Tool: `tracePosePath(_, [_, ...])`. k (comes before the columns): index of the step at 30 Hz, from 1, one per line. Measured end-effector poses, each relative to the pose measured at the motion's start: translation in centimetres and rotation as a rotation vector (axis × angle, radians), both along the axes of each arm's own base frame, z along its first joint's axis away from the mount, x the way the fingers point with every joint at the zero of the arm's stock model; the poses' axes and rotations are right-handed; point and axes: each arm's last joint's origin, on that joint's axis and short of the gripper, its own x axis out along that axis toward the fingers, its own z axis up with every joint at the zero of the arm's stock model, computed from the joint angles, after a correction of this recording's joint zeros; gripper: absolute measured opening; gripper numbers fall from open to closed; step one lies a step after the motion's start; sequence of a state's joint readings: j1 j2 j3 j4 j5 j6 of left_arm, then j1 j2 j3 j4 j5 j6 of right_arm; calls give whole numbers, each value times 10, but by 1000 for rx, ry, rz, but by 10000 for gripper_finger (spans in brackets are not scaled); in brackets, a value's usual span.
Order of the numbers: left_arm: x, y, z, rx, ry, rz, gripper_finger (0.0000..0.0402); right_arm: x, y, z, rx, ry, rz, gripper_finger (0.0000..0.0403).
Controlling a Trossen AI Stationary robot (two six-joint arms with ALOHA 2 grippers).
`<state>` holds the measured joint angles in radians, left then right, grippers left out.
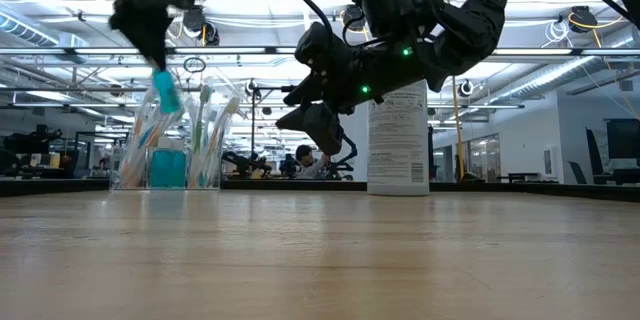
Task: Pick & Place toothbrushing station
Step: Put the mouthwash into the transparent organizer
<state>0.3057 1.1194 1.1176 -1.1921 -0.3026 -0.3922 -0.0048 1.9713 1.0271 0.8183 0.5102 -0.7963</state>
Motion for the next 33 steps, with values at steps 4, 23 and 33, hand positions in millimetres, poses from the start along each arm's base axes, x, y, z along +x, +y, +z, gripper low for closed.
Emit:
tracePosePath(4, [-1, 10, -17, 76, 41, 49, 88, 0, 0, 0, 4, 1, 17, 226])
tracePosePath(23, [16, 73, -65, 13, -4, 237, 88, 0, 0, 0, 3, 1, 18, 226])
tracePosePath(33, [19, 93, -81, -59, 19, 182, 88, 0, 0, 0, 3, 1, 17, 226])
